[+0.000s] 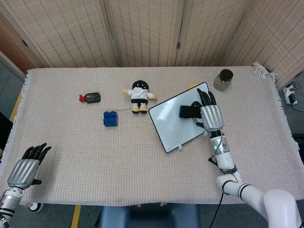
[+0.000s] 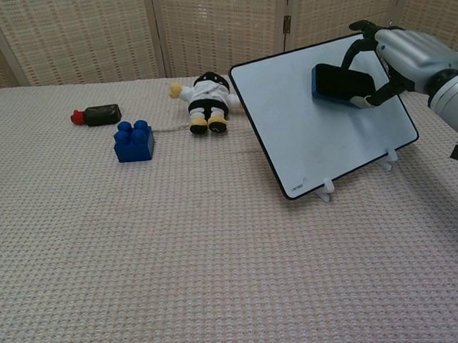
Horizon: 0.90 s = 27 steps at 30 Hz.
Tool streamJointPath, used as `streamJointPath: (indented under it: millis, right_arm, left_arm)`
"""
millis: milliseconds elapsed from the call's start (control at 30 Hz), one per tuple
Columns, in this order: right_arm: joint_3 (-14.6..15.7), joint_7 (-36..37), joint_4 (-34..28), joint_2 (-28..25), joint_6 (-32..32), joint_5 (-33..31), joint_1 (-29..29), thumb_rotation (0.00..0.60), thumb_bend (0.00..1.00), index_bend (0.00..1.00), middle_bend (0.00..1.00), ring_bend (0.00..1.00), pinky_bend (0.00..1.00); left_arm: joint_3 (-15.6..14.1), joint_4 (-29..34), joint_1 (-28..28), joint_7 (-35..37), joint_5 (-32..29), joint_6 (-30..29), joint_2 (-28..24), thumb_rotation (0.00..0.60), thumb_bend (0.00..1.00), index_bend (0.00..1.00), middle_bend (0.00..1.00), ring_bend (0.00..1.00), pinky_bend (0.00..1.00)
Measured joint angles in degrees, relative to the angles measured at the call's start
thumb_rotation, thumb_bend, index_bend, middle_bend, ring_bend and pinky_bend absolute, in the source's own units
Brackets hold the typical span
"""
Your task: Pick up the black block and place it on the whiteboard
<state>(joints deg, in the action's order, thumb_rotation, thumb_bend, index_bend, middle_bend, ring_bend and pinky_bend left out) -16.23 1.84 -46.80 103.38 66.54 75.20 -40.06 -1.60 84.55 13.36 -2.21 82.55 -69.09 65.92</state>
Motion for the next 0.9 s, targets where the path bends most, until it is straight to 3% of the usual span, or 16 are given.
streamJointPath:
  millis: [100,200,433,633,800,900]
  right_arm:
    - [0.0,-0.2,-0.1,0.0,-0.2,-0.2,0.1,0.6,0.31,0.11,0.0,0.05,0.0]
    - [-0.1,-1.0,-1.2,-0.4,-0.9,-0.9,0.3,0.6,0.31,0.0,0.0,0.04,0.0]
    - [0.0,-1.7,-3.4,-1.8,-0.8,-1.2,1.0,0.6,0.31,0.0,0.0,0.04,0.0]
    - [1.5,-1.6,-9.3,-6.0,1.7,0.1,3.8,0.6,0.31,0.0,0.0,0.03,0.0]
    - [4.4,-1.3,-21.5,-14.2,6.3,1.8,9.7,0.6,0.31,0.0,0.0,0.0,0.0]
    - [7.6,-0.9,-30.8,-21.5,10.6,3.5,15.3,0.6,0.31,0.0,0.0,0.0,0.0]
  left_arm:
    - [0.0,0.0,0.0,-0.1,0.0,-0.1,0.0,0.6,0.21,0.0,0.0,0.0,0.0]
    - [0.1,0.1,-0.1,-0.4,-0.1,-0.3,0.0,0.6,0.21,0.0,0.0,0.0,0.0]
    - [0.2,0.1,-0.1,-0.7,-0.4,-0.2,0.1,0.6,0.21,0.0,0.0,0.0,0.0]
    - [0.2,0.0,-0.4,-0.7,-0.3,-0.5,0.0,0.6,0.21,0.0,0.0,0.0,0.0]
    - [0.3,-0.3,-0.6,-0.8,-0.5,-1.0,0.1,0.6,0.21,0.0,0.0,0.0,0.0]
    - [0.4,-0.5,-1.0,-1.5,-0.3,-2.3,0.3,0.6,0.21,0.0,0.0,0.0,0.0]
